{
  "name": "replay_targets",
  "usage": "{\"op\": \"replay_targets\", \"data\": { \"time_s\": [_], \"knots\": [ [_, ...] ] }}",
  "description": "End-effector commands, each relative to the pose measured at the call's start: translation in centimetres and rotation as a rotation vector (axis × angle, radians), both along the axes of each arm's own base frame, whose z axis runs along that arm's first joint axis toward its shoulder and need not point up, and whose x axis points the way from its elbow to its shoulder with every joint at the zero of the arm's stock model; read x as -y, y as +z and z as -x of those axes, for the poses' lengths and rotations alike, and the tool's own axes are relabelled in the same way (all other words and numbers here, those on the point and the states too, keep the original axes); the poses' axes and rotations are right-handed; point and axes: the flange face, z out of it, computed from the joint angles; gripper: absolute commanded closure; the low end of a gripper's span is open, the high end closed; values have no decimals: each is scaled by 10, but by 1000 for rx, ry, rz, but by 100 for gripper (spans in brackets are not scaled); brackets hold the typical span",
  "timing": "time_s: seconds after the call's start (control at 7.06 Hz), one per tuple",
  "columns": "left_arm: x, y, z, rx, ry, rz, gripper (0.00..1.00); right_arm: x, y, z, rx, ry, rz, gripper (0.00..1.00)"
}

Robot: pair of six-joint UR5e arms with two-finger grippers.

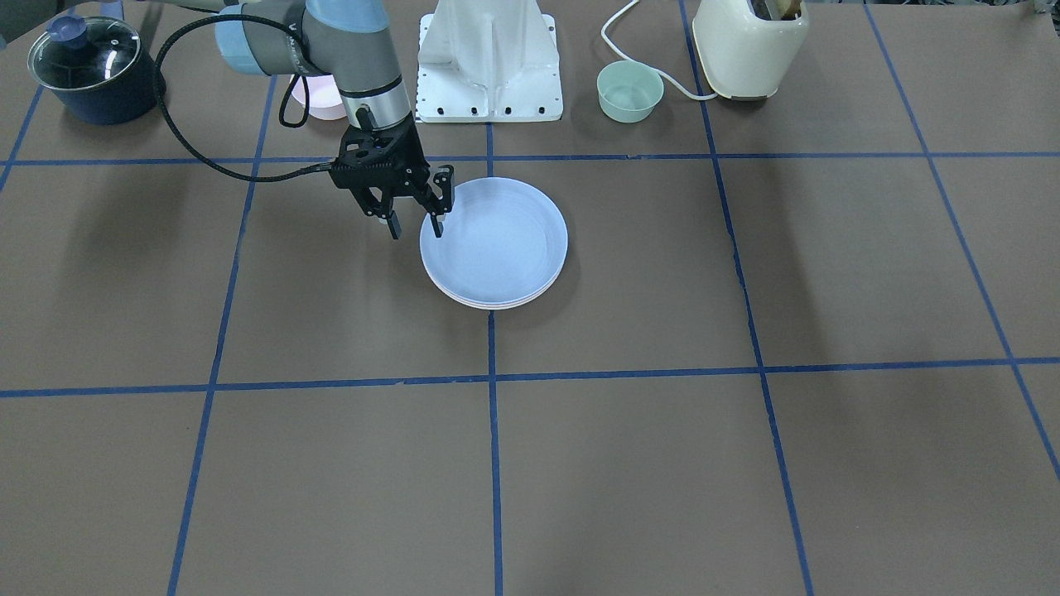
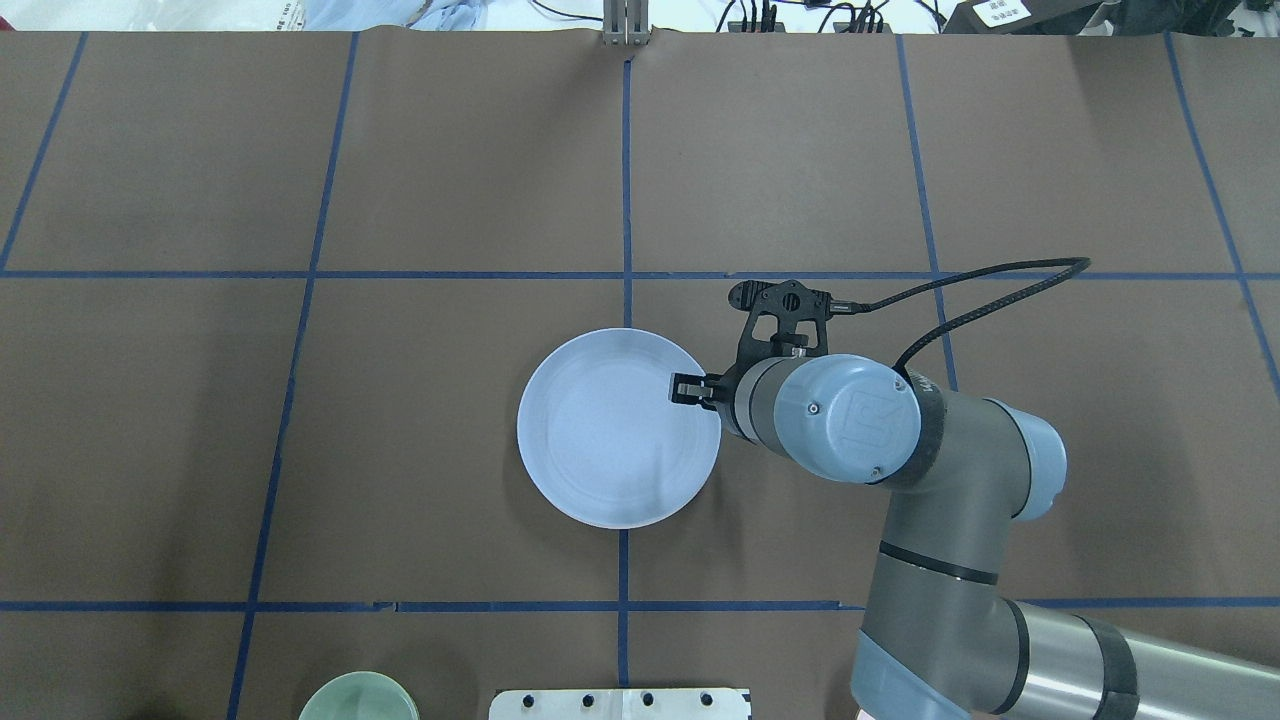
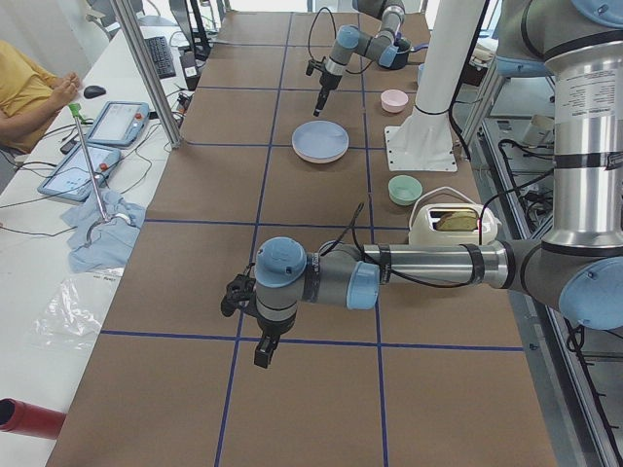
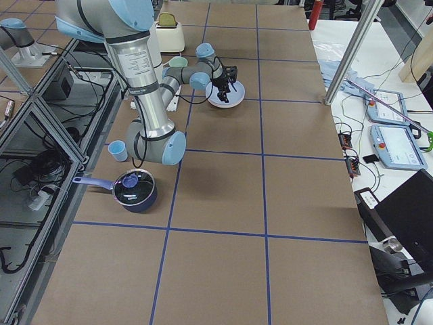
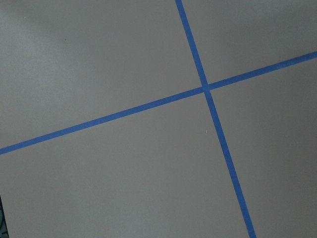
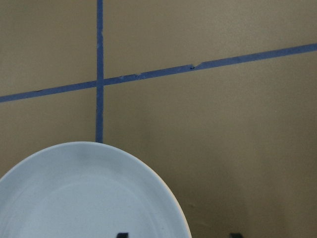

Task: Stack three plates with pink and blue
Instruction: 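Open the right gripper and withdraw it away from the stack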

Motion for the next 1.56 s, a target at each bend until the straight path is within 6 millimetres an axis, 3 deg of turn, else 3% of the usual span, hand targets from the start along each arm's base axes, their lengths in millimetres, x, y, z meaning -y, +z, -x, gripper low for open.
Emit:
{"op": "replay_targets", "data": {
  "time_s": [0.0,0.14,0.28,0.43,0.57,0.71,0.85,1.13,1.28,1.42],
  "knots": [
    [0,1,0,6,-1,7,0,55,-4,-58,-44,-64,23,0],
    [-1,7,-1,7,-2,26,0,90,4,-97,-74,-98,4,0],
    [-4,19,-1,1,-3,54,0,110,12,-122,-101,-130,5,0],
    [-10,26,-3,-29,-3,74,0,129,38,-161,-112,-173,52,0],
    [-9,19,-6,-72,-24,85,0,151,78,-223,-135,-268,67,0],
    [-5,13,-9,-75,-35,93,0,160,133,-293,-177,-376,30,0],
    [-3,4,-11,-74,-29,99,0,156,190,-358,-240,-454,-37,0],
    [-2,-34,-35,-65,27,103,0,127,287,-460,-267,-572,-96,0],
    [-7,-28,-36,-64,30,134,0,108,330,-508,-252,-589,-104,0],
    [-11,-26,-35,-64,28,136,0,71,379,-538,-244,-586,-39,0]
  ]
}}
